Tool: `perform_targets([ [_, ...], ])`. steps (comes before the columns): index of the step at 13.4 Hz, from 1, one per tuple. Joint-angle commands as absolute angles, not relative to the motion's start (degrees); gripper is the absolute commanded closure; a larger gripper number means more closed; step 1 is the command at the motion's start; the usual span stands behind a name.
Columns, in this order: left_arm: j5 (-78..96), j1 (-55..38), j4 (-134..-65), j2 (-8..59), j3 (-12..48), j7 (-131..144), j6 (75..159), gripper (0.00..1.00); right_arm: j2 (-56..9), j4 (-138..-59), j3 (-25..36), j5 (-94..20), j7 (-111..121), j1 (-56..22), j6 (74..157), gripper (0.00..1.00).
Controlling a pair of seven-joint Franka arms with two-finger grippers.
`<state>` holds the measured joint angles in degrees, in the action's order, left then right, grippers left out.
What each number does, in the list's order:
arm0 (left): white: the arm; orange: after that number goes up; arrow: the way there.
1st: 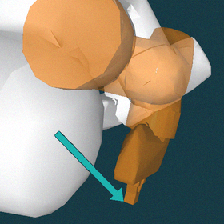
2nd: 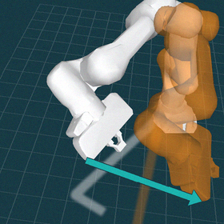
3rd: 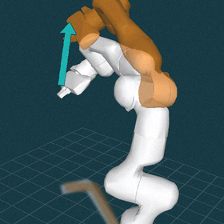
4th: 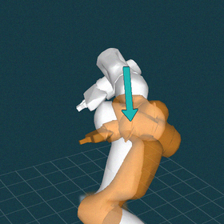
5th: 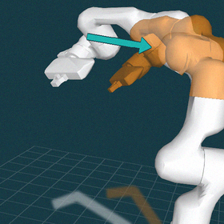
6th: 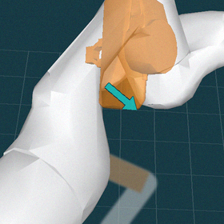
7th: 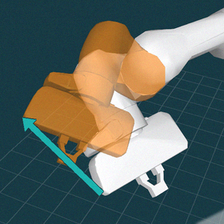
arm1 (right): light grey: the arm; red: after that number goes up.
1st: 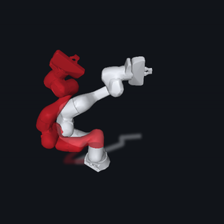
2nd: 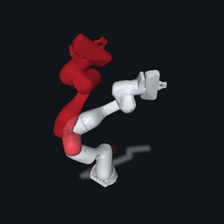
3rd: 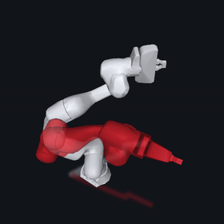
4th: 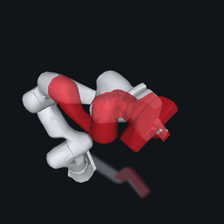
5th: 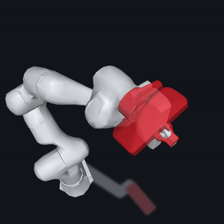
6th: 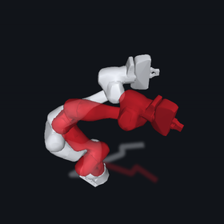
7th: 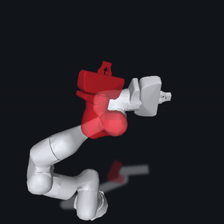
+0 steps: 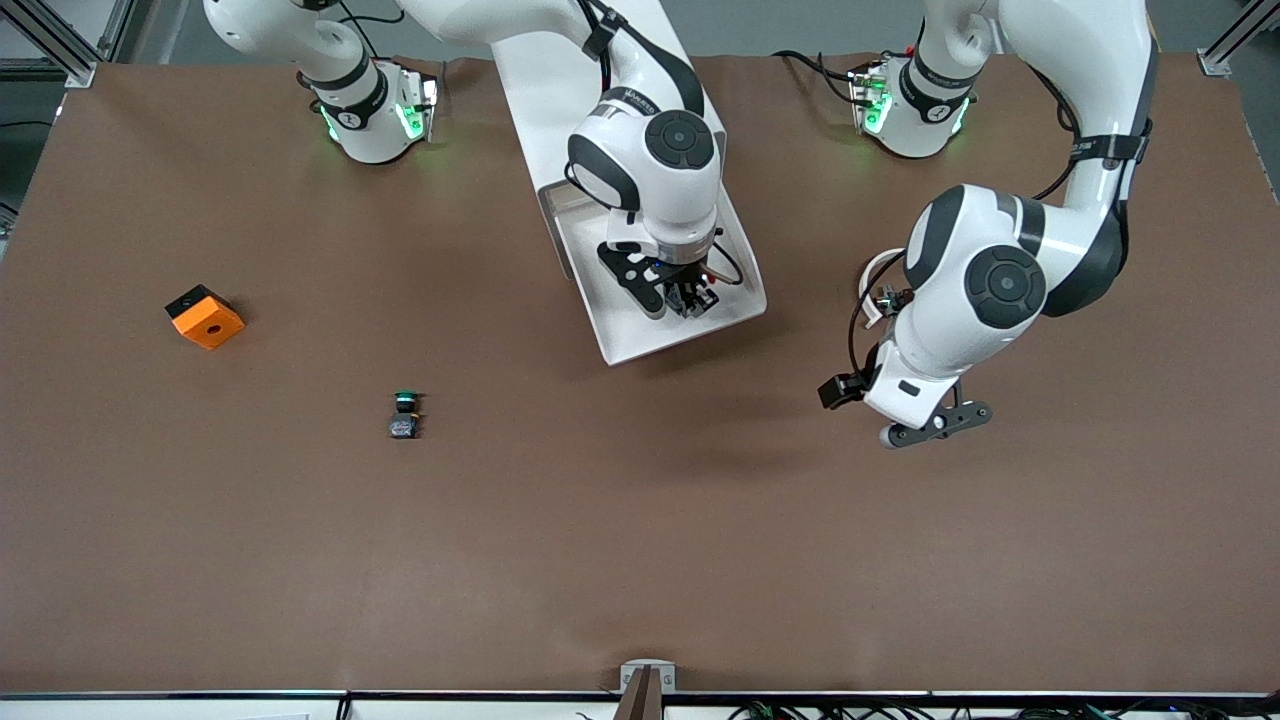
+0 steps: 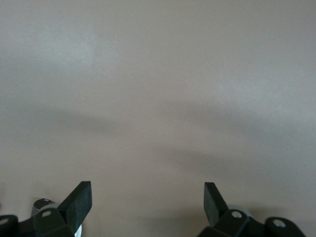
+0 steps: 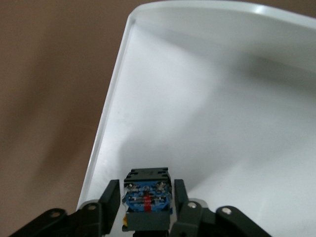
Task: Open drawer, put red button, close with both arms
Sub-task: 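Lift the right gripper out while the left gripper reaches the drawer front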
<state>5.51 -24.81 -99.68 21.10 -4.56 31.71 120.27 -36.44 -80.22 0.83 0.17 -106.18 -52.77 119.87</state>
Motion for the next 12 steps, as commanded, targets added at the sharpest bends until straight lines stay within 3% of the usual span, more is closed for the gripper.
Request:
perform_targets([
  [1, 4.22, -25.84, -100.2, 21.53, -4.57, 31.29, 121.38, 0.0, -37.27, -77.87, 1.32, 1.06, -108.63, -53.26, 118.57, 0.0],
  [5, 4.22, -29.08, -99.85, 24.07, -4.48, 31.2, 121.55, 0.0, -37.0, -72.53, 1.14, 0.44, -102.17, -50.63, 110.43, 0.0],
  [7, 4.57, -31.63, -99.58, 26.27, -4.48, 31.29, 125.57, 0.0, -36.3, -70.41, 1.06, 0.35, -95.48, -48.97, 104.7, 0.0],
  [12, 6.93, -33.66, -99.4, 28.91, -2.56, 32.52, 127.0, 0.0, -29.81, -70.22, 1.32, 0.0, -75.45, -42.03, 96.17, 0.0],
])
